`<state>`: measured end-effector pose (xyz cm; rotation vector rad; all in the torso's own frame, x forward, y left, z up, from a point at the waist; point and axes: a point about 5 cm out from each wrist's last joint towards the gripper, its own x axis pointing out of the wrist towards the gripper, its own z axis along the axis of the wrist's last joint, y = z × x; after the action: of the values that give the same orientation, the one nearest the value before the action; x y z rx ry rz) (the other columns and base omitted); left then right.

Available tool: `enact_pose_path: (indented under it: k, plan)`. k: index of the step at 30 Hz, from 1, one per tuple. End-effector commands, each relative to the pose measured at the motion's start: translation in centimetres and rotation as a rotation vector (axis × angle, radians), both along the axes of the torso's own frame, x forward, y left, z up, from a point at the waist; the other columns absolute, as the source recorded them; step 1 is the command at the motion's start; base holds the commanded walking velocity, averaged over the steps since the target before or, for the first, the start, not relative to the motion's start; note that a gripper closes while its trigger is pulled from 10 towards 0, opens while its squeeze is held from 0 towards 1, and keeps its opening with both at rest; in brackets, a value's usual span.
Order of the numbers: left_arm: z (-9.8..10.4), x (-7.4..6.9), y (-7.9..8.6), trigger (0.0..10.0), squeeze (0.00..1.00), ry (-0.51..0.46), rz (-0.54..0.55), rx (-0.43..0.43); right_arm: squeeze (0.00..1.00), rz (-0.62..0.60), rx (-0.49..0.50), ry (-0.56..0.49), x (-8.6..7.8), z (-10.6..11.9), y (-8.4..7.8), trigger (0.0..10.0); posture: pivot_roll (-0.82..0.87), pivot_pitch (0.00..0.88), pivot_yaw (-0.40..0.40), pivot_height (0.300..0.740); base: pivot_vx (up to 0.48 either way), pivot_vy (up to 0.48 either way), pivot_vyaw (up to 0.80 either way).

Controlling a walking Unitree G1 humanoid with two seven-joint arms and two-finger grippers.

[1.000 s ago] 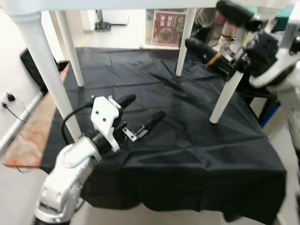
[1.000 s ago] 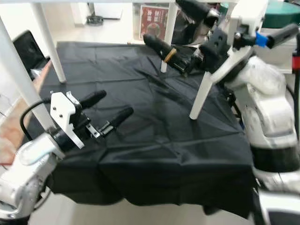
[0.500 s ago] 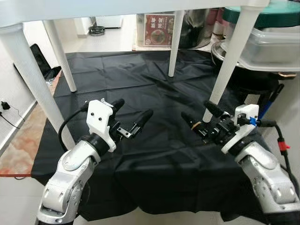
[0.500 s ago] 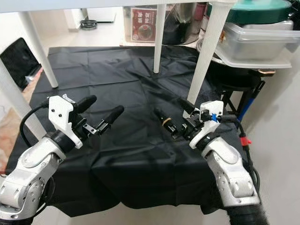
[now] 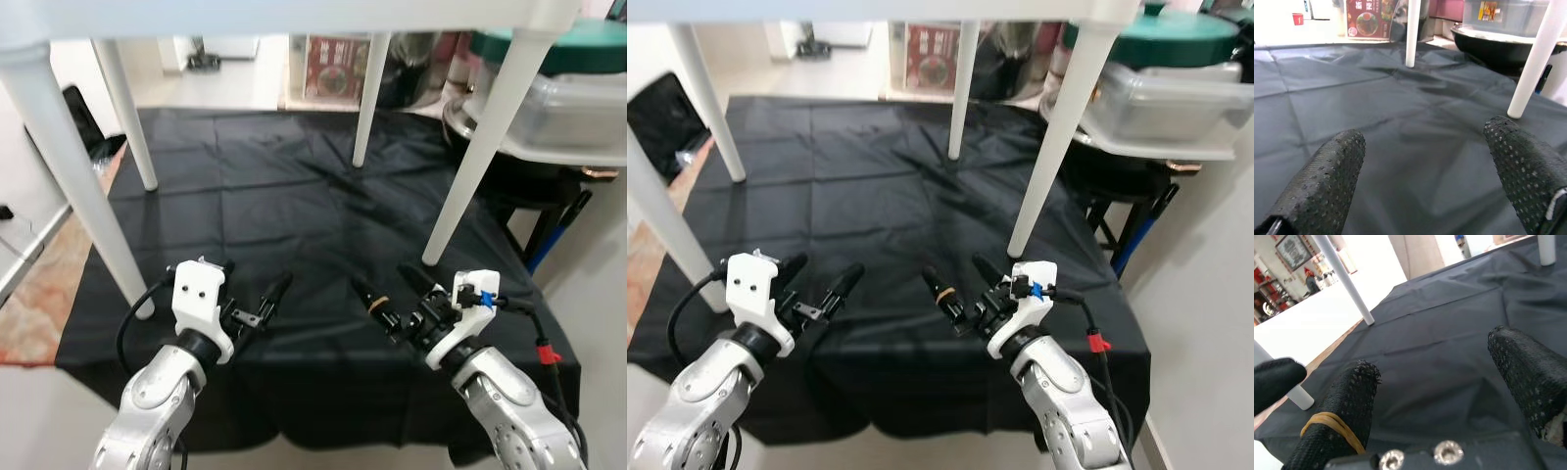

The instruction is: Building children table

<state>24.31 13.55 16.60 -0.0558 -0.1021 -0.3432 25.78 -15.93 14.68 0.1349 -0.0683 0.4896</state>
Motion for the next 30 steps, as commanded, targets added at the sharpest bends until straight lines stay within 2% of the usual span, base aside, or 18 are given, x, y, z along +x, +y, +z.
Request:
enact_pose_path:
  k: [1, 17, 26, 30]
  plan:
    - [-0.6, 0.0, 0.0, 10.0, 0.00, 0.016, 0.007, 0.016, 0.00, -0.010, -0.016, 0.018, -0.2, -0.3, 0.0, 10.0, -0.03, 0.023, -0.053, 0.740, -0.326, 0.000, 0.00]
    - [-1.0, 0.0, -0.1, 10.0, 0.00, 0.023, 0.020, 0.024, 0.00, -0.033, -0.031, 0.026, -0.2, -0.3, 0.0, 10.0, -0.03, 0.024, -0.054, 0.740, -0.101, 0.000, 0.00]
    - [-2.7, -0.4, 0.3, 10.0, 0.00, 0.076, 0.028, 0.050, 0.00, -0.104, -0.088, 0.069, 0.5, -1.1, -0.4, 10.0, -0.03, 0.026, -0.053, 0.740, 0.000, 0.000, 0.00]
    - [-3.1, -0.6, 0.5, 10.0, 0.00, 0.089, 0.036, 0.055, 0.00, -0.112, -0.093, 0.078, 0.5, -1.2, -0.4, 10.0, -0.03, 0.027, -0.053, 0.740, -0.240, 0.000, 0.00]
